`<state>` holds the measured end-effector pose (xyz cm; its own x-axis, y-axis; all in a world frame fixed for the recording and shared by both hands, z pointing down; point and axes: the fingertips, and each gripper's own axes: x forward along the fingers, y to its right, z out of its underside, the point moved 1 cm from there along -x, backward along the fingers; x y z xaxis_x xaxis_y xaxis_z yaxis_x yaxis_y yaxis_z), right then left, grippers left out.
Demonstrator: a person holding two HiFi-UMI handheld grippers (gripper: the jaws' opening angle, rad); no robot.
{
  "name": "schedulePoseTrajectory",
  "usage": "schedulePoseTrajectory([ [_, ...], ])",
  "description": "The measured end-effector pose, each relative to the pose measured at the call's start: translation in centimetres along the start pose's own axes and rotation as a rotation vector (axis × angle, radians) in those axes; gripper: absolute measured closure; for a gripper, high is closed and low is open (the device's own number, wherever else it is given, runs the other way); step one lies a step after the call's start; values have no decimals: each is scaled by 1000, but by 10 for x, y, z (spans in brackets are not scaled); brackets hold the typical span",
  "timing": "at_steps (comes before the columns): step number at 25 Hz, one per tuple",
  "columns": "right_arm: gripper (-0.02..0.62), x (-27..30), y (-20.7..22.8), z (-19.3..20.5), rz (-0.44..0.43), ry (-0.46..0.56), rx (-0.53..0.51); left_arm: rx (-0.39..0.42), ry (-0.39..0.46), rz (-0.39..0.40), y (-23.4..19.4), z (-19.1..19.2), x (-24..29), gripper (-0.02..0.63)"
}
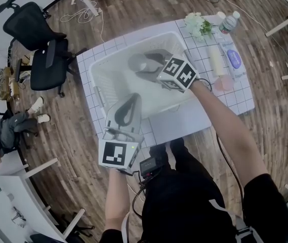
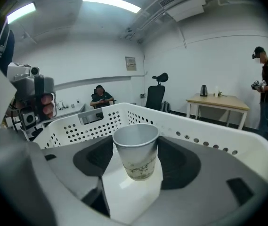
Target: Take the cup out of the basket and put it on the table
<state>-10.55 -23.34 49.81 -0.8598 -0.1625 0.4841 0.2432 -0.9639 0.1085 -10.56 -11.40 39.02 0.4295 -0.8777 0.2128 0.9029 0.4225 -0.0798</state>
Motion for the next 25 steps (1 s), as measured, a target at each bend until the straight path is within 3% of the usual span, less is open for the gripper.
schedulePoseTrajectory([
  [12,290,-44,-19,-59,-9,177,-14,9,50,-23,0,-12,-9,595],
  [25,288,-95,-74,-100,-26,315,-21,6,94,-58,-3,-23,-31,595],
])
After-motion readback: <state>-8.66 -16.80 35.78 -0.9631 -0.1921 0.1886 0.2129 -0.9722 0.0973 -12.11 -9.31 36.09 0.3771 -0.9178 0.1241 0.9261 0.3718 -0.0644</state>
